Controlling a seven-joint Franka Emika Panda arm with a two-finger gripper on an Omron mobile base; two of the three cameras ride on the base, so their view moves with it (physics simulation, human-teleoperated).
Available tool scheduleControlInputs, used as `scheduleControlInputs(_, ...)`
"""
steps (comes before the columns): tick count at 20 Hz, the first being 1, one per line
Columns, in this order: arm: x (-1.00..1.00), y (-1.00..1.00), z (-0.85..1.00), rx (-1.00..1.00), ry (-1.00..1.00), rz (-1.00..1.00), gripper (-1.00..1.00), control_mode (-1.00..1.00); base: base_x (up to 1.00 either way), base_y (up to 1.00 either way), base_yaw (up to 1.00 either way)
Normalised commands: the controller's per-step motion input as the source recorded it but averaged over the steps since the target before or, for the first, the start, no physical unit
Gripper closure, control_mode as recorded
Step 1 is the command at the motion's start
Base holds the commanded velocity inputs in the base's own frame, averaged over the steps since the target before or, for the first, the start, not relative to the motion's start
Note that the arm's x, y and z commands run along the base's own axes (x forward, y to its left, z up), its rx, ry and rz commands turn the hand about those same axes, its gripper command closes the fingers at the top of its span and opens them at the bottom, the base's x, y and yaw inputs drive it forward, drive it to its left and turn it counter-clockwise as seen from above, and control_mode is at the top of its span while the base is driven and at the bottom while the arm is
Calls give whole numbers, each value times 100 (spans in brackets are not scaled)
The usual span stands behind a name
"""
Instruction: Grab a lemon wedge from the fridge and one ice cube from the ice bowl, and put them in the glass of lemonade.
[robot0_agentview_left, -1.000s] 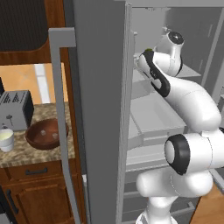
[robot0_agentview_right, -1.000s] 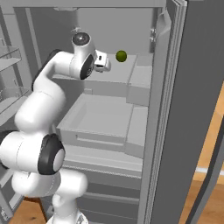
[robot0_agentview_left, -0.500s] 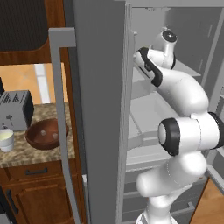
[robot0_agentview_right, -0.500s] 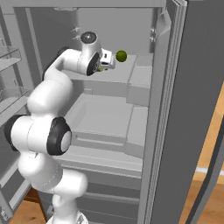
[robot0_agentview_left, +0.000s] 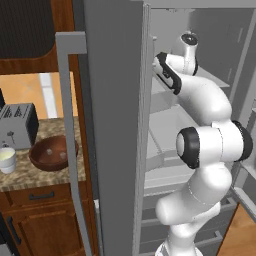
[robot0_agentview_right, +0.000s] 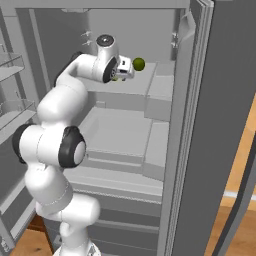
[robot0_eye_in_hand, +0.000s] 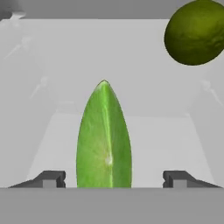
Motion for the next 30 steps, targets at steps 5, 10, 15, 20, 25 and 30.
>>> scheduleControlInputs(5,7,1,-22,-2,4,0,100,-100,0,0,0)
scheduleControlInputs(10,-71,5,-47,-3,6,0,100,-100,0,0,0)
scheduleControlInputs(15,-100,2,-42,-2,-9,0,100,-100,0,0,0)
scheduleControlInputs(20,-100,-32,-2,0,-8,0,100,-100,0,0,0)
scheduleControlInputs(25,-100,-39,0,0,-4,0,100,-100,0,0,0)
scheduleControlInputs(30,-100,-34,-7,0,0,-1,100,-100,0,0,0)
